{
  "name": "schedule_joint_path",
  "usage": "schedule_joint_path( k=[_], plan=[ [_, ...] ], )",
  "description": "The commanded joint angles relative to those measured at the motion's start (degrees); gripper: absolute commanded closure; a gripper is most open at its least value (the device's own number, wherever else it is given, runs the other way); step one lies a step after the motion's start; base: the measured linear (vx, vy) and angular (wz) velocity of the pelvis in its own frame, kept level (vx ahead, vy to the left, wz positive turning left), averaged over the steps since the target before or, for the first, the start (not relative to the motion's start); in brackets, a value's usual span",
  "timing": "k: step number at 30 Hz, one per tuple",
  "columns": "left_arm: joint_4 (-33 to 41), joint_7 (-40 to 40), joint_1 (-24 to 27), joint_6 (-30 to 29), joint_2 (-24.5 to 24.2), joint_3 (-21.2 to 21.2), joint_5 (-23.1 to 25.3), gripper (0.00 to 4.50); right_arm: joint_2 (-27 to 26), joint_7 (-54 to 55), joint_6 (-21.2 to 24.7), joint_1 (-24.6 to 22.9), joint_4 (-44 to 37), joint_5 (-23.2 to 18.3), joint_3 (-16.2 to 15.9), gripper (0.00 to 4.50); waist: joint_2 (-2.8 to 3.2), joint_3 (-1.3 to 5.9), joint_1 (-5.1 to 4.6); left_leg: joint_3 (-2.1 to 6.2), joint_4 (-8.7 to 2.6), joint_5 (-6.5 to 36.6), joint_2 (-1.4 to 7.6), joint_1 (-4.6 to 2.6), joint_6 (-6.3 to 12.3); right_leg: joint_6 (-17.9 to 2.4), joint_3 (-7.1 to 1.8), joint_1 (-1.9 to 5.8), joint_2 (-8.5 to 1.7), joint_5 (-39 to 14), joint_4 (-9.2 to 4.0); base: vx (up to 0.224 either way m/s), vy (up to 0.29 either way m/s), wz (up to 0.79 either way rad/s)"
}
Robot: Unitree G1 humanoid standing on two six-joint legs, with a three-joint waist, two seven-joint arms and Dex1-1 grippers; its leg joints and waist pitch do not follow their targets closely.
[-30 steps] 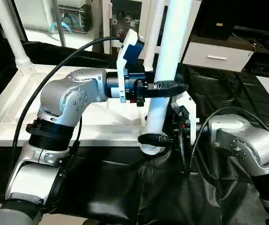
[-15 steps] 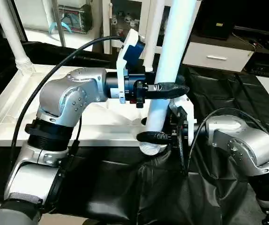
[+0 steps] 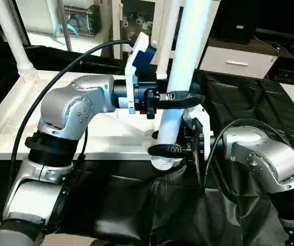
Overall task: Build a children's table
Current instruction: Insert table leg to table base
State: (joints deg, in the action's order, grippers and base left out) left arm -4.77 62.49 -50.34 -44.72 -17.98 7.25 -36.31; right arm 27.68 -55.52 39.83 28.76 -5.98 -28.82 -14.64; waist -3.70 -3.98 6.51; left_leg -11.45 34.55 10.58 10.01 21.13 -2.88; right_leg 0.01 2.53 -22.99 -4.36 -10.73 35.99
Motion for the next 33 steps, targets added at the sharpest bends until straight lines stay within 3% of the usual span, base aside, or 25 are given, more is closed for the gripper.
schedule_joint_path(
  k=[1,5,6,9,18,22,25,27,28,30,33],
  plan=[
    [2.5,2.3,-0.1,-0.8,0.4,2.6,-0.7,2.7,-0.1,-0.1,-0.4,0.2,0.4,0.2,0.7,2.59,0.7,4.38,0.06,1.49,-3.86,9.2,3.01,-1.15,-2.07,-13.2,-2.48,2.82,-3.93,-7.6,-3.75,0.0,0.0,0.0],
    [1.5,-0.5,0.1,-0.7,0.6,2.3,1.0,2.7,-0.7,0.5,-0.7,0.3,0.5,0.1,1.6,2.59,0.67,4.4,0.03,1.5,-3.85,9.0,3.01,-1.08,-2.03,-13.3,-2.47,2.86,-3.93,-7.3,-3.69,0.0,0.0,0.0],
    [1.3,-1.0,0.1,-1.1,0.6,2.0,0.9,2.35,-0.8,0.7,-0.8,0.3,0.5,0.1,1.8,2.59,0.69,4.43,0.03,1.5,-3.82,8.9,3.0,-1.09,-1.97,-13.4,-2.46,2.87,-3.96,-7.1,-3.66,0.0,0.0,0.0],
    [1.2,-2.0,0.4,-2.3,0.4,0.8,0.2,2.0,-1.2,1.7,-1.1,0.3,0.7,-0.1,2.8,2.59,0.74,4.46,0.01,1.48,-3.77,8.7,2.98,-1.07,-2.01,-13.6,-2.47,2.9,-3.92,-6.6,-3.59,0.0,0.0,0.0],
    [0.8,-4.4,2.2,-4.0,-0.8,-3.6,-1.6,1.36,-1.0,4.3,-0.8,0.9,1.0,-1.6,8.3,2.61,0.92,4.38,0.06,1.51,-3.91,9.6,2.91,-1.14,-2.62,-13.2,-2.42,2.81,-3.82,-7.6,-3.72,0.0,0.0,0.0],
    [-0.8,-6.8,2.8,1.0,-0.9,-7.1,-0.1,1.01,1.2,5.3,-2.0,0.6,3.6,-0.1,11.0,2.61,0.87,4.43,0.07,1.46,-3.82,9.7,2.86,-1.17,-2.47,-13.1,-2.42,2.87,-3.82,-7.7,-3.88,0.0,0.0,0.0],
    [-6.1,-9.3,3.5,12.3,-2.1,-9.8,5.2,0.99,2.1,10.6,-5.5,0.4,10.1,4.3,13.4,2.61,0.7,4.49,-0.05,1.51,-3.75,9.2,2.7,-1.06,-2.63,-12.1,-2.4,2.97,-3.8,-8.5,-4.13,0.0,0.0,0.0],
    [-7.7,-9.7,4.3,16.0,-3.4,-7.9,8.7,0.99,1.7,12.0,-6.3,0.4,11.6,5.1,14.1,2.61,0.66,4.46,-0.21,1.47,-3.8,9.3,2.65,-1.1,-2.63,-11.1,-2.42,2.84,-3.71,-9.5,-4.26,0.0,0.0,0.0],
    [-9.1,-7.3,6.6,20.6,-6.1,-0.6,15.2,0.99,0.2,14.0,-7.1,0.3,13.0,5.6,14.6,2.61,0.47,4.55,-0.2,1.63,-3.91,8.6,2.84,-1.12,-2.32,-10.5,-2.41,2.8,-3.81,-9.1,-4.25,0.0,0.0,0.0],
    [-10.1,-4.9,8.3,23.2,-7.4,4.2,18.7,0.99,-0.8,15.2,-8.1,0.0,13.8,6.2,14.6,2.61,0.54,4.57,-0.41,1.62,-4.04,9.1,2.88,-1.18,-2.42,-9.5,-2.42,2.67,-3.82,-10.2,-4.08,0.0,0.0,0.0],
    [-11.2,-0.3,10.6,26.4,-8.4,10.5,22.2,0.99,-2.0,16.9,-9.1,-0.3,14.8,6.8,14.6,2.61,0.71,4.7,-0.52,1.49,-4.06,7.8,3.03,-1.23,-2.44,-10.6,-2.47,2.5,-3.84,-7.6,-3.69,0.0,0.0,0.0]
  ],
)
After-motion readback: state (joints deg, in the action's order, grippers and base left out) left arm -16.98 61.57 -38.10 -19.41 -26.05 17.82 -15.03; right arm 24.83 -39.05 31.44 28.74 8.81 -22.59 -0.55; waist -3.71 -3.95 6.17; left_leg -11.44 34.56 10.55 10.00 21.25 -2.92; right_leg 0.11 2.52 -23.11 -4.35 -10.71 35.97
